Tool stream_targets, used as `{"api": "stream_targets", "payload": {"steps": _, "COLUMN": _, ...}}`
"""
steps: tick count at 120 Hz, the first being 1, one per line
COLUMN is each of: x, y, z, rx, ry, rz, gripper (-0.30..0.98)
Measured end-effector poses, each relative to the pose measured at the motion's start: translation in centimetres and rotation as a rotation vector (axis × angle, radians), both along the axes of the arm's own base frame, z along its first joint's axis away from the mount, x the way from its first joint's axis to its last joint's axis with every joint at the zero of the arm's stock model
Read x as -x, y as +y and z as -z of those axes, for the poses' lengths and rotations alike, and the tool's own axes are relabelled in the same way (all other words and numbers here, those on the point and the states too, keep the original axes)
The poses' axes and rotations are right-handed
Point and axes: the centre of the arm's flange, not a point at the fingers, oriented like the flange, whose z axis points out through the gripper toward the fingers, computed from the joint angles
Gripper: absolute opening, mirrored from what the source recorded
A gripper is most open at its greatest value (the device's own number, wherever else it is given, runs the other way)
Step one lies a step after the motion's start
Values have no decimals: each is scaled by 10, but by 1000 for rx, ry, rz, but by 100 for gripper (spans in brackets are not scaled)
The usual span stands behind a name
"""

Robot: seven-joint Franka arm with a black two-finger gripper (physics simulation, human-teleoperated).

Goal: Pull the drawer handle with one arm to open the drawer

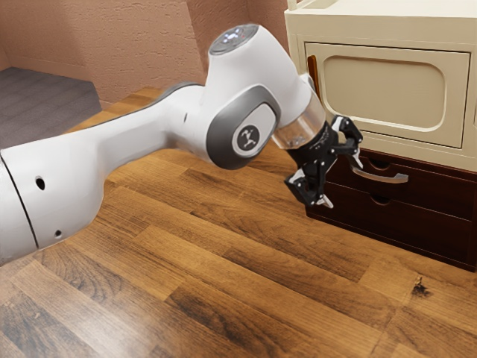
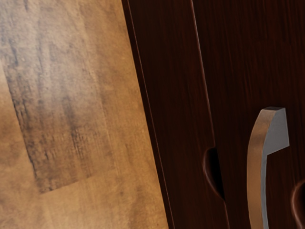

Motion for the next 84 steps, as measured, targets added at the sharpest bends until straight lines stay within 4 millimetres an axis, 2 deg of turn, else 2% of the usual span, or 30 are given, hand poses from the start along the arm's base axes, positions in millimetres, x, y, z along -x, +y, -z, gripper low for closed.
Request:
{"api": "stream_targets", "payload": {"steps": 32, "x": -12, "y": -6, "z": 9, "rx": 10, "ry": 3, "rz": 4, "gripper": 59}}
{"api": "stream_targets", "payload": {"steps": 84, "x": -30, "y": -4, "z": 14, "rx": 26, "ry": -17, "rz": 1, "gripper": 43}}
